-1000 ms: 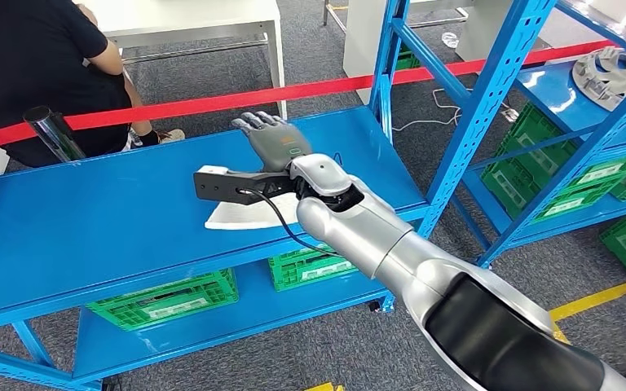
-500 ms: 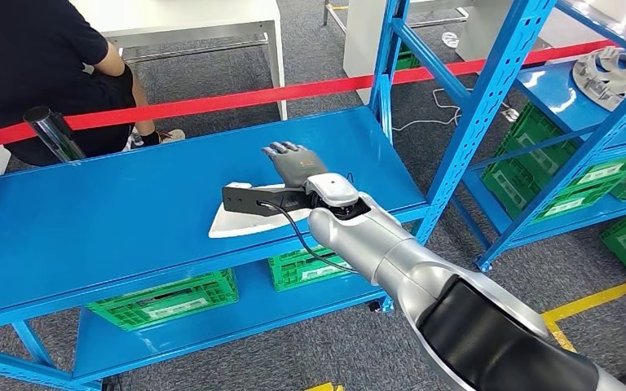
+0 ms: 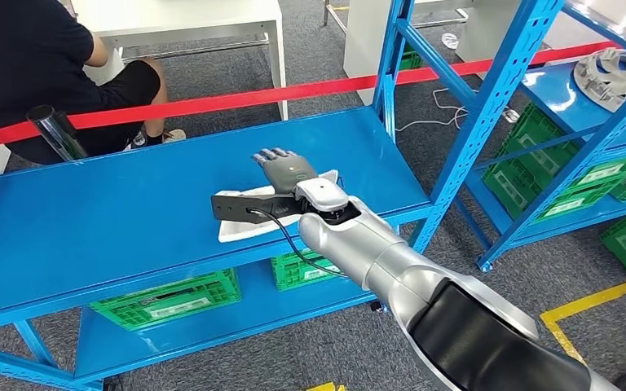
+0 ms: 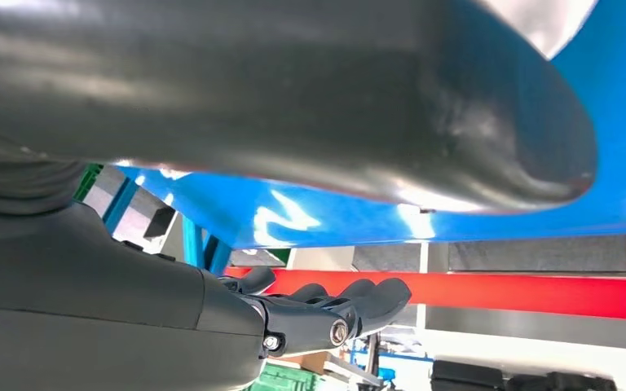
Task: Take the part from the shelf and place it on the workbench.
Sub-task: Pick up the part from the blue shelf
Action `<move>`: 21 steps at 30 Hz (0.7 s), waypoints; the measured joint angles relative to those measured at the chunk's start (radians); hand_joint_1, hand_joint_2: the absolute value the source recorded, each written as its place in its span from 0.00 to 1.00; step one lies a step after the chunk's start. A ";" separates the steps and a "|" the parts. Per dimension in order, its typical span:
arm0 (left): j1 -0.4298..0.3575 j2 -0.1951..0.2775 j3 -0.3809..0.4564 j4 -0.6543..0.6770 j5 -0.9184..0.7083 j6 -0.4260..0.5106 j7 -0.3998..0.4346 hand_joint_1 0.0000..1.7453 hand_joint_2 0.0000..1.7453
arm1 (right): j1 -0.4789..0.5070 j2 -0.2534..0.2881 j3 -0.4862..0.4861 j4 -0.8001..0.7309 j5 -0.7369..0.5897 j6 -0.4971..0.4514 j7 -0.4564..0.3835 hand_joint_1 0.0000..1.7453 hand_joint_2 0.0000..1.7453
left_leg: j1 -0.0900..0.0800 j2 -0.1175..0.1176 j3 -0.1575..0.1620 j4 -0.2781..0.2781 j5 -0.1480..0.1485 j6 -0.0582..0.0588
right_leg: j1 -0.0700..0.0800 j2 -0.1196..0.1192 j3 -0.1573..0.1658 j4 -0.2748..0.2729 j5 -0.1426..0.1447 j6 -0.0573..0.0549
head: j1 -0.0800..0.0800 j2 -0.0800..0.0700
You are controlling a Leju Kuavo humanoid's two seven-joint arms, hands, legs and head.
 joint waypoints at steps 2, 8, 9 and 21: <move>-0.002 0.000 0.000 -0.001 -0.003 0.000 0.000 0.00 0.00 | -0.001 0.002 0.000 0.000 0.001 0.000 -0.001 0.00 0.00 | 0.003 0.003 0.009 -0.009 0.002 0.009 | 0.003 -0.002 -0.043 0.082 -0.038 -0.002 | 0.001 0.000; -0.003 -0.002 -0.001 -0.001 -0.011 0.000 0.004 0.00 0.00 | 0.019 -0.002 0.000 0.001 0.013 -0.001 -0.012 0.00 0.00 | -0.001 0.000 0.025 -0.003 -0.022 0.006 | 0.011 -0.003 -0.122 0.165 -0.005 -0.019 | 0.002 0.000; -0.004 -0.003 -0.002 -0.001 -0.013 0.000 0.004 0.00 0.00 | 0.018 -0.001 0.000 0.001 0.014 -0.001 -0.016 0.00 0.00 | -0.002 0.000 0.029 0.000 -0.029 0.002 | 0.013 -0.003 -0.092 0.102 0.021 -0.024 | 0.002 0.000; -0.019 -0.006 -0.003 -0.006 -0.026 0.000 0.019 0.00 0.00 | 0.050 0.048 0.005 -0.068 0.046 0.006 -0.066 0.00 0.00 | 0.009 0.005 -0.152 0.279 -0.084 -0.067 | 0.011 0.002 0.068 -0.007 -0.053 -0.071 | -0.010 0.000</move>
